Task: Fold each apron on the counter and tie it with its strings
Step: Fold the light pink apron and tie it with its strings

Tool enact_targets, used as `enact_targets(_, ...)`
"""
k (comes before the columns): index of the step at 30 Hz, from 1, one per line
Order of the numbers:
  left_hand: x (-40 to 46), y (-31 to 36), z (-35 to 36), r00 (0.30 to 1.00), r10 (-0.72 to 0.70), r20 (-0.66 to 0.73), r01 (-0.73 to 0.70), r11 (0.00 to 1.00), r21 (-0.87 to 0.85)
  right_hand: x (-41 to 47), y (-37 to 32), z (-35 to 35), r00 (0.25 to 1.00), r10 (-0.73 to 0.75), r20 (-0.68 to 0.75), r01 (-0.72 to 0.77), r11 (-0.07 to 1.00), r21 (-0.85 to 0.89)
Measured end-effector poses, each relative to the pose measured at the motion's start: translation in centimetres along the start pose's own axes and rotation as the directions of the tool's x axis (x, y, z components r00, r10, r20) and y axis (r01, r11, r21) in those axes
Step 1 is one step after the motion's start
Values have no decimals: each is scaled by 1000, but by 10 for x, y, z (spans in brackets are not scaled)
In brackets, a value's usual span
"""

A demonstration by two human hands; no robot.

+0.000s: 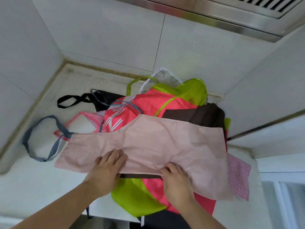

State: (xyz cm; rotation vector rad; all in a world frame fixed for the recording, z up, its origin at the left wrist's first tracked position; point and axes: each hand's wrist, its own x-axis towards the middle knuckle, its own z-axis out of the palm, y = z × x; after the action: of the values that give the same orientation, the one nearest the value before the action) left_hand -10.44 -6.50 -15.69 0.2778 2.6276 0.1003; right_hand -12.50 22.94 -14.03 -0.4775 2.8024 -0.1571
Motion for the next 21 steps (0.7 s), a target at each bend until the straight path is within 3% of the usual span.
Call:
enact_targets(5,-16,-20,6,999,-44,4,44,992,117,-22,6,-4,989,-94,-115,93,996,-12)
enact_targets(11,-48,-29,10,997,80,-24,-73,977,200,-58,-1,8,989,-143,-34,143,990,8)
enact_targets(13,-56,-38,21,998,55,-34,-46,976,214,-66,-6,10,988,-151,-25,152,988,6)
enact_targets(16,-73,-34,19,996,55,64,-64,986,157,-78,-13,13,988,-153,0,153,988,-35)
enact_targets(18,-87,-31,10,990,140,-10,-137,982,127,-90,-14,19,985,-167,40,169,984,-61)
enact_targets(21,-103,-40,6,981,190,41,-193,977,93,-109,-19,21,969,-214,121,225,970,-91)
